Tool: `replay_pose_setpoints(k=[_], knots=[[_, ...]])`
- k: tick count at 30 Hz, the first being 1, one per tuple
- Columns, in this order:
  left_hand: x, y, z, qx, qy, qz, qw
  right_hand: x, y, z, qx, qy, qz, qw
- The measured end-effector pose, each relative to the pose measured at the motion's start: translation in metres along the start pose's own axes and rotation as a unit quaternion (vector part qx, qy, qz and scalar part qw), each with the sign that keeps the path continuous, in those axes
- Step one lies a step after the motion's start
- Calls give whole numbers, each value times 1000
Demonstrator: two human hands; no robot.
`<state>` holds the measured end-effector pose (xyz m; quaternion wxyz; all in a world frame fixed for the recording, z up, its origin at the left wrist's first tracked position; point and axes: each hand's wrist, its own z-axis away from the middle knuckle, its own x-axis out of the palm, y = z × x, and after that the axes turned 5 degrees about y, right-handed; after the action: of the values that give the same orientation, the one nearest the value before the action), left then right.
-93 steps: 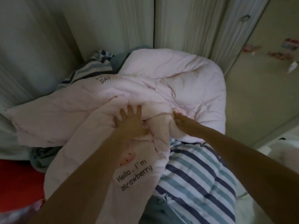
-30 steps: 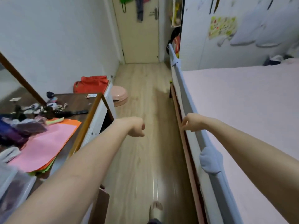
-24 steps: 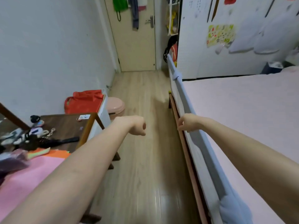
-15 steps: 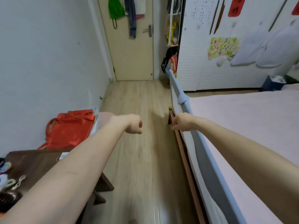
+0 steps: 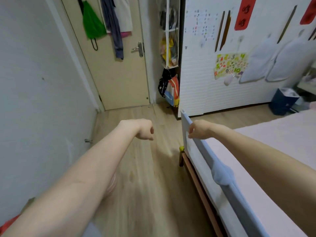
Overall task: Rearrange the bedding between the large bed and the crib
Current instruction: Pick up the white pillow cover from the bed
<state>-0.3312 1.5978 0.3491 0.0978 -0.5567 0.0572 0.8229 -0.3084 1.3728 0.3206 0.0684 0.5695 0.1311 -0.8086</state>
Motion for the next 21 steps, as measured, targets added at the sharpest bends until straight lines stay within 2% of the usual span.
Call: replay_pose_setpoints(k=[6, 11, 14, 17, 21], knots=[[-43, -51, -162, 18, 6, -1, 1000, -41, 32, -169, 9, 19, -17, 1000], [-107, -97, -301, 20, 0, -4, 1000, -97, 57, -312, 30, -4, -24, 999], [-141, -123, -377, 42, 3, 27, 999, -131, 68, -383, 48, 10, -25, 998], [-163, -140, -448, 67, -26, 12, 997, -151, 77, -448, 60, 10, -18, 998], [-195, -162, -552, 110, -28, -7, 994, -171, 103, -532, 88, -1, -4, 996]])
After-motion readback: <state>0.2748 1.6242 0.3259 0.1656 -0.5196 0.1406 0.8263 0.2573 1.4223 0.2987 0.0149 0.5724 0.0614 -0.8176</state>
